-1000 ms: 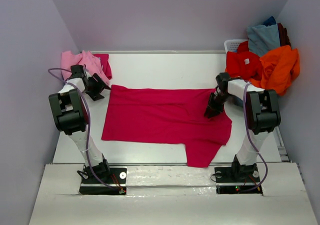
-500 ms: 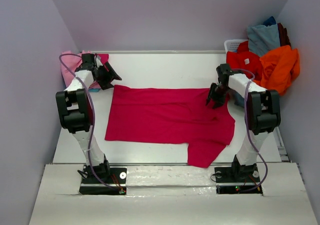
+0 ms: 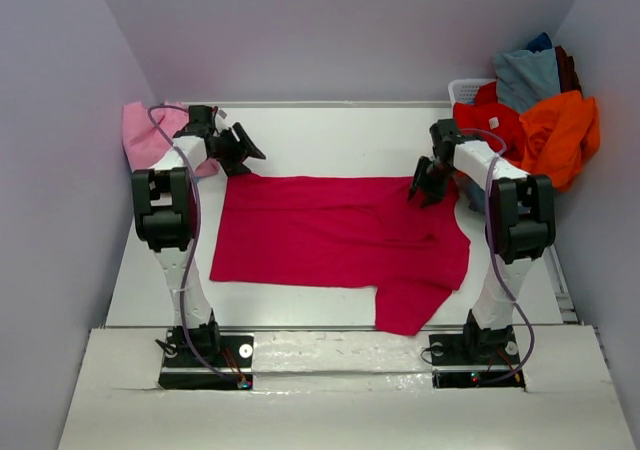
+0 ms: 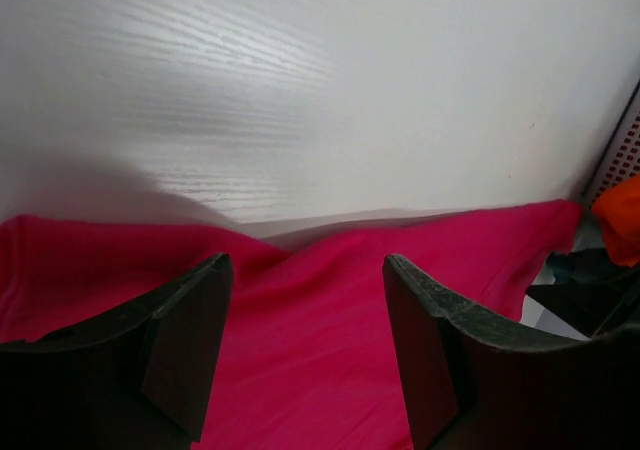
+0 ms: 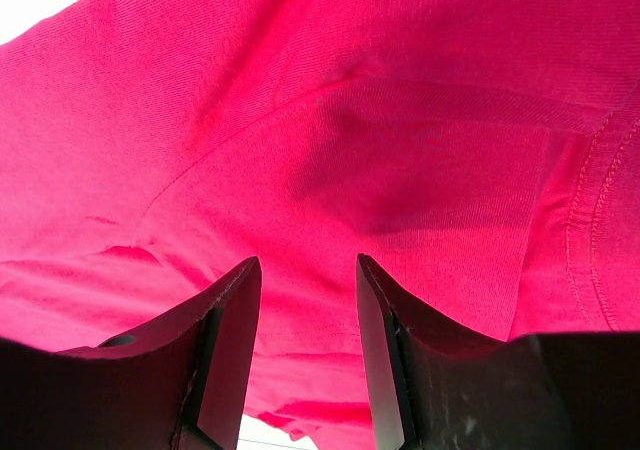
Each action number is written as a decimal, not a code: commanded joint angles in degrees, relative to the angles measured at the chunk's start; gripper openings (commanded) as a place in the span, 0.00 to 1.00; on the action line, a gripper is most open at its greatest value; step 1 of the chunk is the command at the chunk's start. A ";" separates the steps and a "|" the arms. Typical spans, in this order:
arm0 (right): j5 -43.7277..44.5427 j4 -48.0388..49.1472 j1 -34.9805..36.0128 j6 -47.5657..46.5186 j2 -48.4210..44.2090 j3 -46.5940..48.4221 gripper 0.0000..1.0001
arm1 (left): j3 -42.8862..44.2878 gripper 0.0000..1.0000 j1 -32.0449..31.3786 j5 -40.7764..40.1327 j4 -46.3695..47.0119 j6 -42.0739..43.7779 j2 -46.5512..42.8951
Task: Fold and stack the t-shirts
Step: Fold the tshirt
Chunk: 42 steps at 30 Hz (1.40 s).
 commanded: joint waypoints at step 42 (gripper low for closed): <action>-0.35 4.92 0.38 -0.01 9.39 -1.70 0.43 | -14.10 0.72 -1.56 3.65 -0.07 1.79 -7.81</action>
